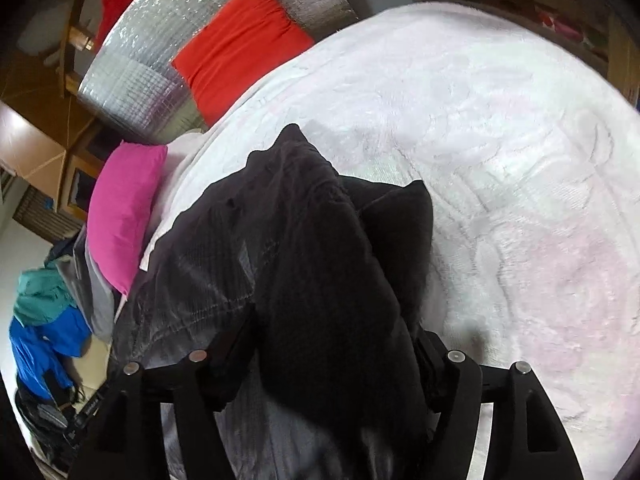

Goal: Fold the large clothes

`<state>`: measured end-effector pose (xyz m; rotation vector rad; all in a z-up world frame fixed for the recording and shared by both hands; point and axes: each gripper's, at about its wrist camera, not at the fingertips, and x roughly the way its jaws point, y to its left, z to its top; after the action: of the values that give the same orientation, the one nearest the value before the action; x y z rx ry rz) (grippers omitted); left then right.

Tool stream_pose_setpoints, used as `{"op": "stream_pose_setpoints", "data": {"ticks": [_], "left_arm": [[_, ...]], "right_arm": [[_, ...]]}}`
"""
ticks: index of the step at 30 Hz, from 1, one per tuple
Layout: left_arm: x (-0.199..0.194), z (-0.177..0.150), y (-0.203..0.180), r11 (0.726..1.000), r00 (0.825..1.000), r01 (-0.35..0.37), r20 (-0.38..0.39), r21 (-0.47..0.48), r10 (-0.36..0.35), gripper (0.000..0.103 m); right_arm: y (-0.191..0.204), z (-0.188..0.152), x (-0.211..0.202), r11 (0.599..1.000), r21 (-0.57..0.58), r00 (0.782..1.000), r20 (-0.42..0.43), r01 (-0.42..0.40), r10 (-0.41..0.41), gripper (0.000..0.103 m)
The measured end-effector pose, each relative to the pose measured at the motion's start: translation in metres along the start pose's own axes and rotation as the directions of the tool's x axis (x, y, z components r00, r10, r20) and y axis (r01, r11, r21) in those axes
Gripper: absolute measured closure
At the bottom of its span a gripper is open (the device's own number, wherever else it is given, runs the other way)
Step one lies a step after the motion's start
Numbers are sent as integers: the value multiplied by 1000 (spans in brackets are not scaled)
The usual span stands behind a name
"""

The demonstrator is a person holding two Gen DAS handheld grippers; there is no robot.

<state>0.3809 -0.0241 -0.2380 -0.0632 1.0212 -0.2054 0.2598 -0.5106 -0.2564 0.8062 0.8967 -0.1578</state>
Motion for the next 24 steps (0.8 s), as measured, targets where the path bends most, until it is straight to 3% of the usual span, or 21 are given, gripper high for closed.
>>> {"op": "stream_pose_setpoints", "data": {"ticks": [3,4,5,7,9,11,13,14,15,17,20,24], "left_arm": [[14,-2,14,982,988,144,-36,-126,-149,22],[16,-2,14,978,986,160,-35,-135,-166,25],[17,-2,13,974,982,178,-31,-138,-184,37],[14,-1,8,974,982,186,-5,-126,-188,52],[10,2,-1,982,986,164,17,-93,-163,54],[11,6,-9,987,989,146,24,-72,-145,54],[18,10,-14,990,992,122,32,-73,-120,52],[21,11,-16,991,994,110,31,-74,-108,45],[26,12,-17,993,996,91,24,-76,-89,41],[28,12,-16,994,998,70,10,-86,-70,35],[20,13,-13,993,998,57,-20,-99,-60,34],[-20,-1,-1,994,997,-10,69,-112,17,33]], "right_arm": [[4,2,8,1000,-15,1000,3,-2,2,35],[7,3,8,1000,-27,1000,13,1,-1,38],[11,3,6,999,-47,999,33,7,-5,46],[18,4,1,996,-82,997,73,26,-20,56],[30,6,-9,990,-129,988,151,50,-31,65],[37,10,-15,987,-145,976,215,69,-36,65],[34,17,-7,991,-115,975,216,71,-45,65],[27,21,4,993,-85,981,182,86,-69,62],[22,23,12,994,-60,985,153,96,-86,51],[11,24,15,997,4,989,123,78,-78,41],[6,19,-6,998,44,987,150,53,-59,39],[-4,-1,-50,997,79,971,235,18,-36,30]]}}
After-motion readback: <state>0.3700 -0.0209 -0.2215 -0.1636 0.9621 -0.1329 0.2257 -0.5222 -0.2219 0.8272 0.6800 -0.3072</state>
